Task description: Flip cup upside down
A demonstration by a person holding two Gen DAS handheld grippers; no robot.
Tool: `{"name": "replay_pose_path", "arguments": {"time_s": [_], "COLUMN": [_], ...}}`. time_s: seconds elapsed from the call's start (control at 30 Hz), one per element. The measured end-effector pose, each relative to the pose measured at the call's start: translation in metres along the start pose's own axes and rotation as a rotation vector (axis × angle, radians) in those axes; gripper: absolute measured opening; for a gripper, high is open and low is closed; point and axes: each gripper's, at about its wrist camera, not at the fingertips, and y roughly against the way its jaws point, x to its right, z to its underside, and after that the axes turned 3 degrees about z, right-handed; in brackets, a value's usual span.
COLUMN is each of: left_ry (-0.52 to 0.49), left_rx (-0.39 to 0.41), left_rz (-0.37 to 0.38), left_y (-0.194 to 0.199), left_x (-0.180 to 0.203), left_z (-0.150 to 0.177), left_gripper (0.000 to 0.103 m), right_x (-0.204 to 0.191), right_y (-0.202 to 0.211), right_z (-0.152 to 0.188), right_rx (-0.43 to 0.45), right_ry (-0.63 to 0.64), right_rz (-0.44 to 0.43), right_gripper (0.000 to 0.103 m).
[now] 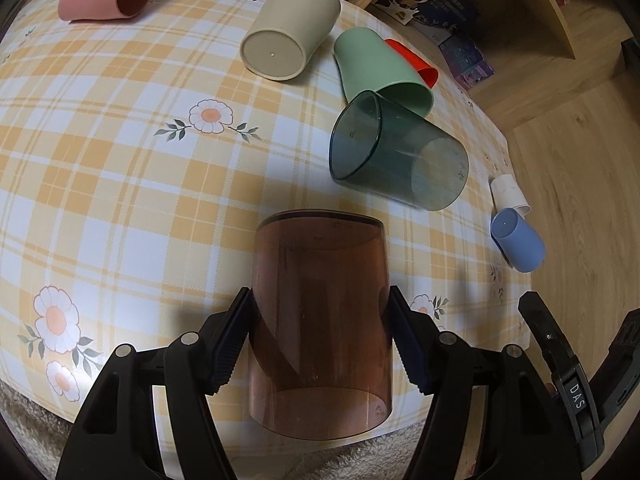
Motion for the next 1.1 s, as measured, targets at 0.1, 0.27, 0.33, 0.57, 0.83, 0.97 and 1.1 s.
{"name": "replay_pose_path", "arguments": {"time_s": [0.1, 0.27, 0.33, 0.57, 0.83, 0.97, 1.1], "left_ry": [-0.013, -0.046, -0.056, -0.138, -0.235, -0.258, -0.285], "left_rx": [0.03, 0.086, 0.111, 0.244, 0.408, 0.472, 0.521], "left_rz": [0.007, 0.008, 0.006, -0.066, -0.203, -0.267, -0.306], "left_y": [0.006, 0.023, 0.031, 0.07, 0.116, 0.134, 0.149], "left_x": [0.001, 0.002, 0.001, -0.003, -0.016, -0.028, -0.041], "left_z": [-0.005, -0.01, -0.012, -0.016, -0.015, -0.011, -0.005], "left_gripper": [0.073, 0.078, 0.081, 0.09, 0.097, 0.097, 0.097], "right_x": [-0.003, -0.008, -0.011, -0.024, -0.042, -0.053, -0.066], "right_y": [0.002, 0.008, 0.011, 0.014, 0.02, 0.019, 0.017], "right_z": [-0.001, -0.002, -0.004, -0.005, -0.006, -0.006, -0.004], "right_rx": [-0.006, -0.002, -0.003, -0.034, -0.039, -0.066, -0.089], "right_ry": [0.009, 0.016, 0.016, 0.038, 0.081, 0.103, 0.143], "right_rz": [-0.004, -0.033, -0.056, -0.073, -0.093, -0.11, -0.088], "right_gripper": [0.087, 0.087, 0.087, 0.087, 0.087, 0.087, 0.087]}}
